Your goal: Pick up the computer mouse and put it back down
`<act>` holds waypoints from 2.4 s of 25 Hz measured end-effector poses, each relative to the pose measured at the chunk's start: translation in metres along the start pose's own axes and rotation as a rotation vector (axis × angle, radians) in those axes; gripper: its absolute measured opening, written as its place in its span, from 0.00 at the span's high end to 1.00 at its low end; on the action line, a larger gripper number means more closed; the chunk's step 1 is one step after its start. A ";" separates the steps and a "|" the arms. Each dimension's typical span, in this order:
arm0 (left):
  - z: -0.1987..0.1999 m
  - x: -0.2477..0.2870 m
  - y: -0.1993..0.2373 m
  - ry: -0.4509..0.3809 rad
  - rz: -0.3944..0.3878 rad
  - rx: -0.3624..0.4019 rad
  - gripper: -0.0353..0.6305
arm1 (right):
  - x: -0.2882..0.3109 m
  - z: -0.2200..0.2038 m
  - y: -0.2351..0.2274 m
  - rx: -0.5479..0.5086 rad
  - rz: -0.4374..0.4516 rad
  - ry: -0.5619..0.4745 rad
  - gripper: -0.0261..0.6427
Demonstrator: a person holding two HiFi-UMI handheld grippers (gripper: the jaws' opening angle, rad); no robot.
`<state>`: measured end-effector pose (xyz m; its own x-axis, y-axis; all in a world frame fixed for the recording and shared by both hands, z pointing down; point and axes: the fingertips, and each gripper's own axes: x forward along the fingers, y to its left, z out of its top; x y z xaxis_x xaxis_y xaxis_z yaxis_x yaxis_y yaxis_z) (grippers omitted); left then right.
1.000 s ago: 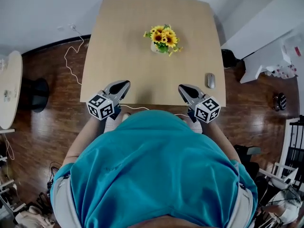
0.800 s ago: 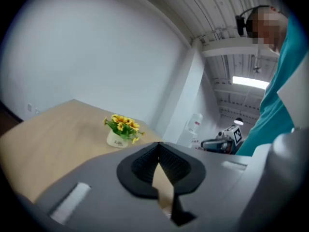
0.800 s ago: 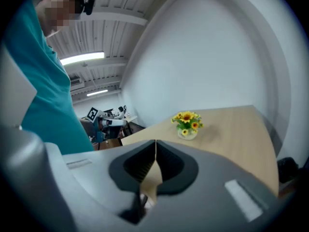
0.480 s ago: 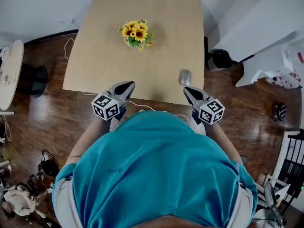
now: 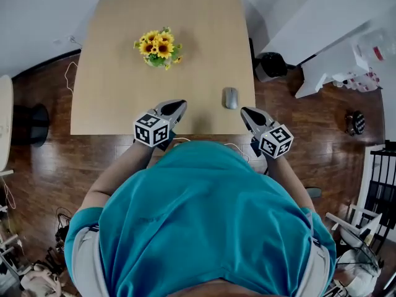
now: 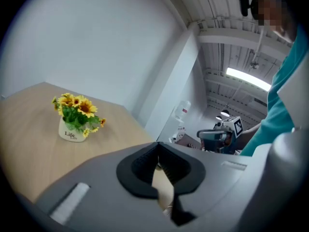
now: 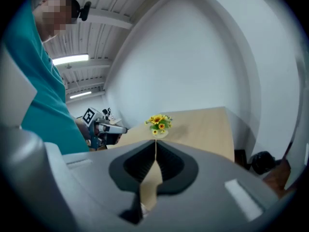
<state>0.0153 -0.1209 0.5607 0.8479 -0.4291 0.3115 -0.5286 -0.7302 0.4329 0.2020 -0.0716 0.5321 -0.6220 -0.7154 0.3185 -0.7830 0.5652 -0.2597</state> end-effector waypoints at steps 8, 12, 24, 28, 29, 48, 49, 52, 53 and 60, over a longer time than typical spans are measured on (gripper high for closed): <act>-0.017 0.137 -0.040 0.247 0.023 -0.011 0.69 | -0.025 0.007 -0.040 0.023 0.048 -0.049 0.95; -0.044 0.187 -0.036 0.382 0.099 -0.055 0.57 | -0.039 -0.007 -0.053 0.043 0.052 -0.051 0.95; -0.108 0.270 0.006 0.589 0.313 -0.172 0.31 | -0.084 -0.046 -0.078 0.098 0.007 -0.034 0.95; -0.123 0.281 0.011 0.644 0.351 -0.181 0.30 | -0.096 -0.057 -0.085 0.116 -0.007 -0.027 0.95; -0.125 0.283 0.012 0.656 0.358 -0.174 0.29 | -0.098 -0.057 -0.086 0.120 -0.010 -0.027 0.95; -0.132 0.271 0.033 0.750 0.395 -0.025 0.54 | -0.109 -0.065 -0.094 0.140 -0.038 -0.013 0.95; -0.129 0.270 0.031 0.724 0.378 -0.047 0.55 | -0.108 -0.065 -0.093 0.137 -0.035 -0.012 0.95; -0.113 0.267 0.021 0.621 0.306 -0.076 0.56 | -0.103 -0.060 -0.091 0.132 -0.025 -0.012 0.95; -0.106 0.265 0.017 0.579 0.275 -0.086 0.56 | -0.101 -0.059 -0.091 0.131 -0.022 -0.012 0.95; -0.035 0.221 -0.024 0.324 0.075 -0.077 0.56 | -0.077 -0.036 -0.080 0.104 0.022 -0.024 0.95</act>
<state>0.2138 -0.1796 0.6487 0.7556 -0.2802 0.5921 -0.6014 -0.6550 0.4575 0.3126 -0.0469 0.5614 -0.6377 -0.7137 0.2897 -0.7635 0.5360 -0.3604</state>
